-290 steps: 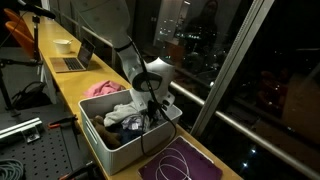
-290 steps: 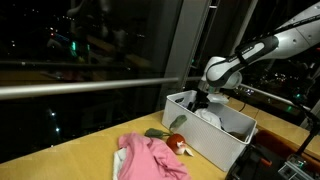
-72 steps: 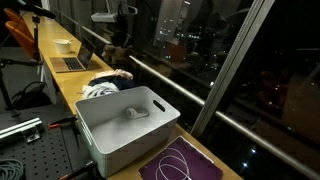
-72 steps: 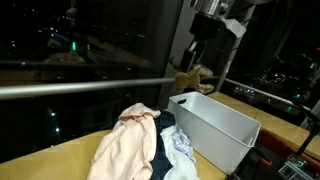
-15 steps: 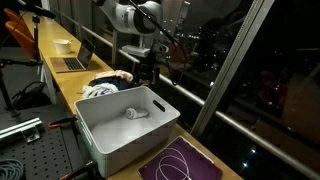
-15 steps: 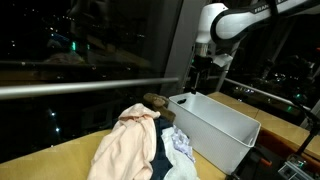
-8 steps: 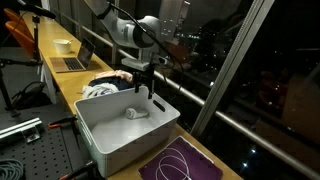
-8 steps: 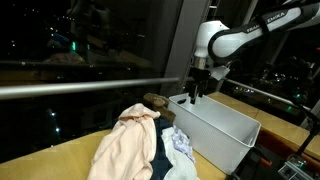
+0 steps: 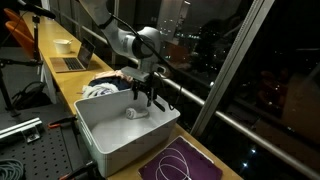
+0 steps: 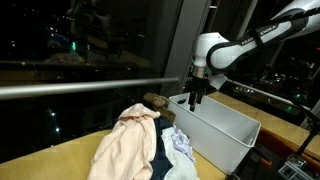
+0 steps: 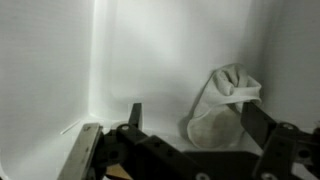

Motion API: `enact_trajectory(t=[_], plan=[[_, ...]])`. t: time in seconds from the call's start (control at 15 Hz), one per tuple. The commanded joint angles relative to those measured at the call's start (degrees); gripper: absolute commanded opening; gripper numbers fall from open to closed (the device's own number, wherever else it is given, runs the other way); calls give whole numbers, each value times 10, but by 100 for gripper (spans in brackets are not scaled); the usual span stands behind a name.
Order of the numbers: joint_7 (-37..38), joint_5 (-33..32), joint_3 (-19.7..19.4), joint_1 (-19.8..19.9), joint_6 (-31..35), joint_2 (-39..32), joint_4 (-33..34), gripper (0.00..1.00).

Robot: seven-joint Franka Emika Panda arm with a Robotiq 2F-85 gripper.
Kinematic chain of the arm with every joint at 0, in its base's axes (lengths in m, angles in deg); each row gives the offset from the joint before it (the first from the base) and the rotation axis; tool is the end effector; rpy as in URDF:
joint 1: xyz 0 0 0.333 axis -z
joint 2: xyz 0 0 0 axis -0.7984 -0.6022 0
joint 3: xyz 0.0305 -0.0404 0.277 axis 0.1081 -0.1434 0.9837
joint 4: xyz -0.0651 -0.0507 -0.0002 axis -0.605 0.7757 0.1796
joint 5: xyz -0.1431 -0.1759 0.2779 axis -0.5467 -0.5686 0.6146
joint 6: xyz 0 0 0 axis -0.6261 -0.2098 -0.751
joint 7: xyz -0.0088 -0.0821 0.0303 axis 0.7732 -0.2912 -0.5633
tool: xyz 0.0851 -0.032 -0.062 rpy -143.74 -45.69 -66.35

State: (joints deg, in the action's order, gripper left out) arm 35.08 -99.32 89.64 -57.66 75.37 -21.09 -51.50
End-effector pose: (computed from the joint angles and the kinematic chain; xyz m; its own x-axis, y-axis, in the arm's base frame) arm 0.6005 0.0470 0.2287 0.9634 0.2422 -0.1149 0.2592 -0.9511 0.1681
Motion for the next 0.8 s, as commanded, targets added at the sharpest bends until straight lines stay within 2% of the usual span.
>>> enact_trajectory(t=[0.0, 0.53, 0.73], plan=[[-26, 14, 8, 5, 5, -7, 1, 100], [-9, 5, -1, -3, -1, -9, 1, 100], [-16, 13, 3, 1, 4, -54, 36, 100]])
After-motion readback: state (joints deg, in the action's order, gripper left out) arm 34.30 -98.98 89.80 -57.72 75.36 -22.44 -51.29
